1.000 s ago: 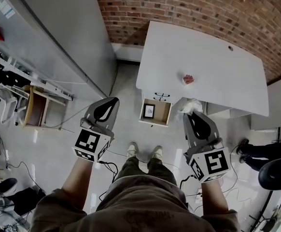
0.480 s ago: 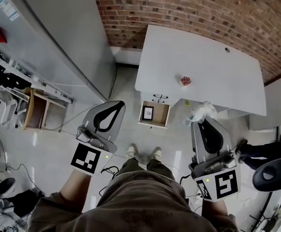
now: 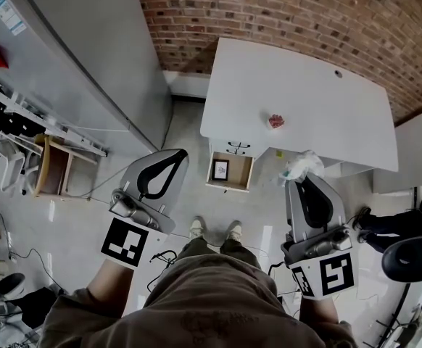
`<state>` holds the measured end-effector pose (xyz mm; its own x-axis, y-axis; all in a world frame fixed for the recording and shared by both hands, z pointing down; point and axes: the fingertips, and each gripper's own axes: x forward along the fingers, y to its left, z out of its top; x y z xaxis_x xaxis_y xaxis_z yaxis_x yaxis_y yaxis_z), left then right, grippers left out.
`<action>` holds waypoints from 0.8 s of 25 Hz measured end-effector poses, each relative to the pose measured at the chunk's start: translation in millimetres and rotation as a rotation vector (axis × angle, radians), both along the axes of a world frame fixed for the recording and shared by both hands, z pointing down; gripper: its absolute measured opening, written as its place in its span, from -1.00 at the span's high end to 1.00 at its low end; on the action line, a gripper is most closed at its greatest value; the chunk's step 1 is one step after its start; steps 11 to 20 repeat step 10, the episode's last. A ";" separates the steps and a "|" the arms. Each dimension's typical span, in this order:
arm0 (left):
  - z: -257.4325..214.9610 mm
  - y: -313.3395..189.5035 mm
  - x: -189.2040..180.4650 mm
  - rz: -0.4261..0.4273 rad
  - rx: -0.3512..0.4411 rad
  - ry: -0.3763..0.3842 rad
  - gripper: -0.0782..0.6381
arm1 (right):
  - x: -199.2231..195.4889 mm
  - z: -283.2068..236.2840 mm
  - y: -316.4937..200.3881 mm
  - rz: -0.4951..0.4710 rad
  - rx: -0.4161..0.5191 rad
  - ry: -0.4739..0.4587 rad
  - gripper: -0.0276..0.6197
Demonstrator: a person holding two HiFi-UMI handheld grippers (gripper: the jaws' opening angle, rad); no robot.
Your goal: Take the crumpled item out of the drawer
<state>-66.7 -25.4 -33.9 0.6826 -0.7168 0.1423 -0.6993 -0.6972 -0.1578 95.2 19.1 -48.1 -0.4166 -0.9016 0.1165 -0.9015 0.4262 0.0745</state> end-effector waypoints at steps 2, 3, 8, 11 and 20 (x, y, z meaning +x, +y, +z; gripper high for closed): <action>-1.6 -1.2 -0.2 -0.001 0.000 0.003 0.78 | -1.7 -1.4 -1.3 -0.004 0.003 0.001 0.73; -1.6 -1.5 0.0 0.000 0.000 0.003 0.78 | -2.3 -1.6 -1.7 -0.006 0.003 0.002 0.73; -1.5 -3.5 1.2 0.001 -0.003 0.007 0.78 | -3.3 -2.3 -2.8 -0.009 -0.001 0.011 0.73; -2.2 -4.9 1.2 0.000 -0.003 0.011 0.78 | -4.0 -2.7 -3.4 -0.011 -0.003 0.014 0.73; -2.2 -4.9 1.2 0.000 -0.003 0.011 0.78 | -4.0 -2.7 -3.4 -0.011 -0.003 0.014 0.73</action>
